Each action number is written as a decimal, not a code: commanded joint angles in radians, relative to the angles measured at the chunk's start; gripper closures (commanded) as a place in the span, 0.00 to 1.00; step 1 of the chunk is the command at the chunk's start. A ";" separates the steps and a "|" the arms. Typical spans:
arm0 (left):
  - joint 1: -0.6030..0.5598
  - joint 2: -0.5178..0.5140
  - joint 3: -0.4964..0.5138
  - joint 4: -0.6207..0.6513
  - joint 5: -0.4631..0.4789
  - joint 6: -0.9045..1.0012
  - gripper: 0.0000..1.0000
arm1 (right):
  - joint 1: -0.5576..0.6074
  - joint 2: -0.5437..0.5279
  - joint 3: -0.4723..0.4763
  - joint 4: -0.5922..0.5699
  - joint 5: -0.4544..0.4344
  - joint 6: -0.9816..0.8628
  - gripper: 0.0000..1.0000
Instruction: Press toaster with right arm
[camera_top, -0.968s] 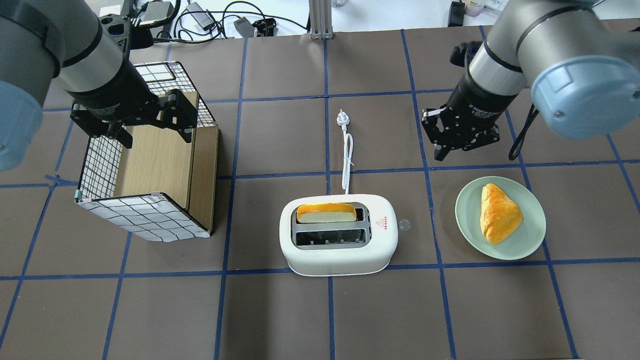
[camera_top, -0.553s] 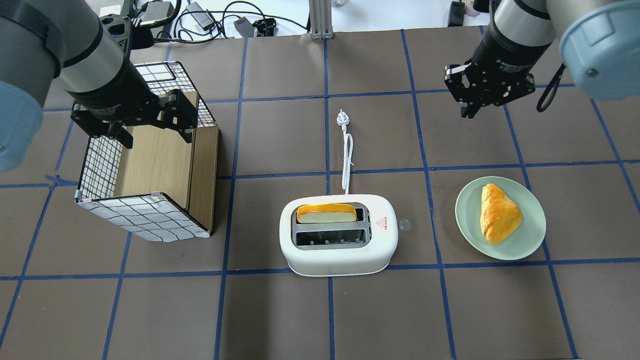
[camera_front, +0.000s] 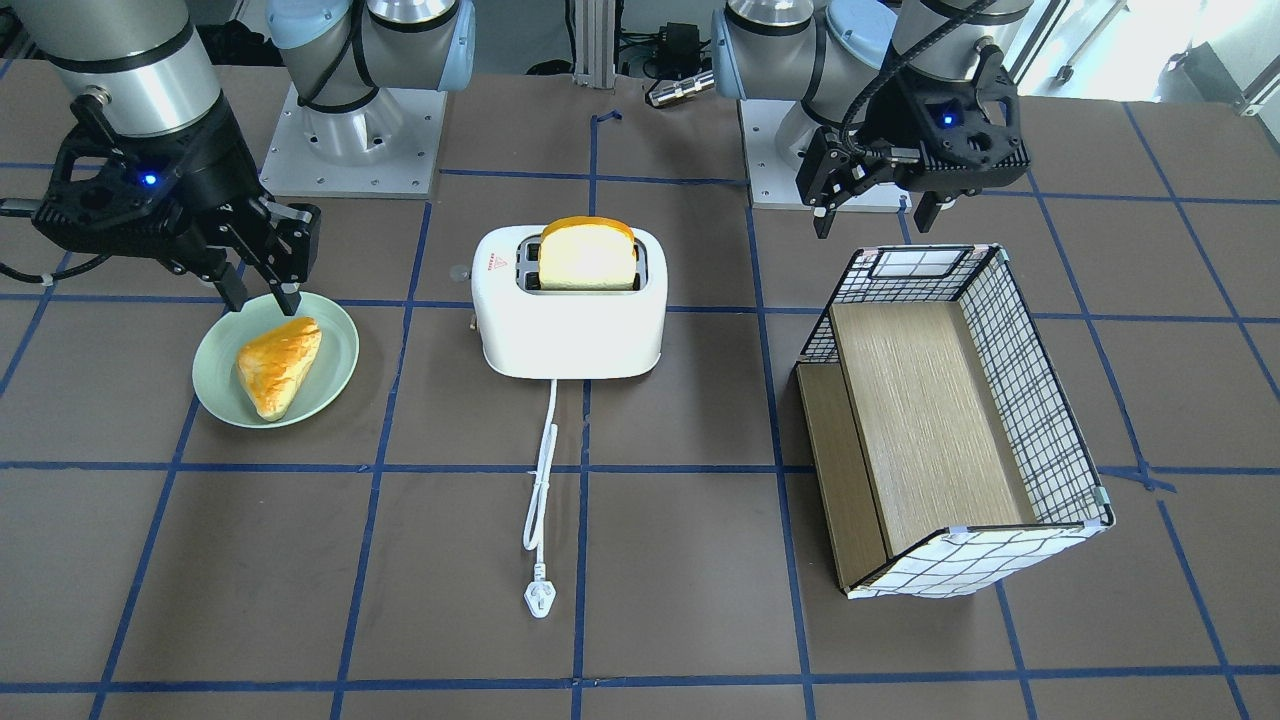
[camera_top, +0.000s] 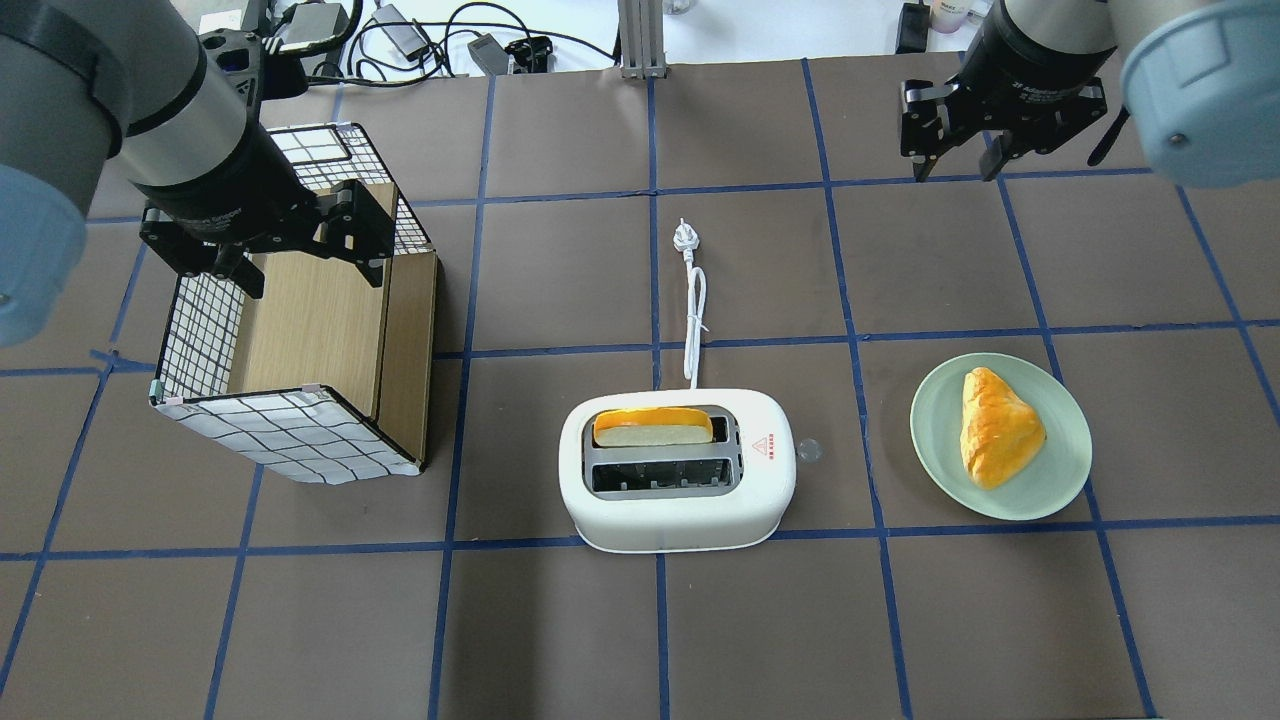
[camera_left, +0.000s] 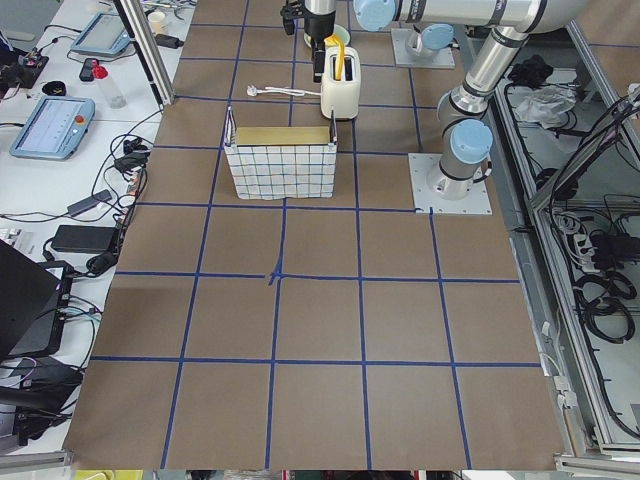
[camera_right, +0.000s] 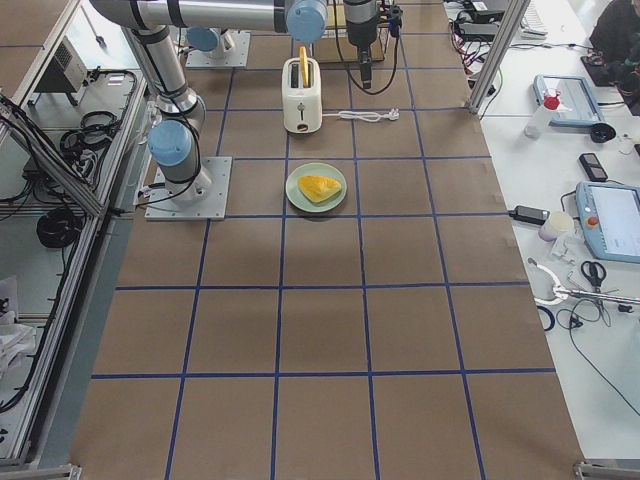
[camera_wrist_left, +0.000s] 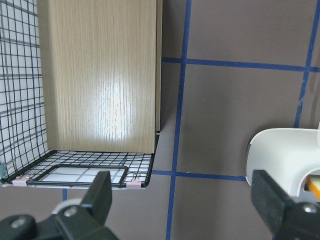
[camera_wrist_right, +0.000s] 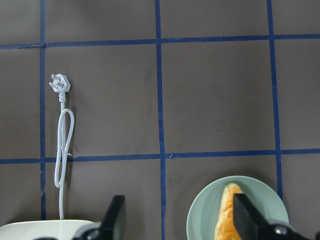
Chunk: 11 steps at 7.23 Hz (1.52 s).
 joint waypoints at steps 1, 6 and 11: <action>0.002 0.000 -0.001 -0.001 -0.008 0.003 0.00 | -0.002 0.003 -0.010 0.058 0.004 -0.009 0.00; 0.000 0.003 0.001 -0.001 -0.025 0.000 0.00 | -0.004 0.064 -0.151 0.268 -0.006 -0.114 0.00; 0.000 0.002 0.002 -0.003 -0.025 0.000 0.00 | -0.007 0.058 -0.190 0.397 -0.022 -0.064 0.00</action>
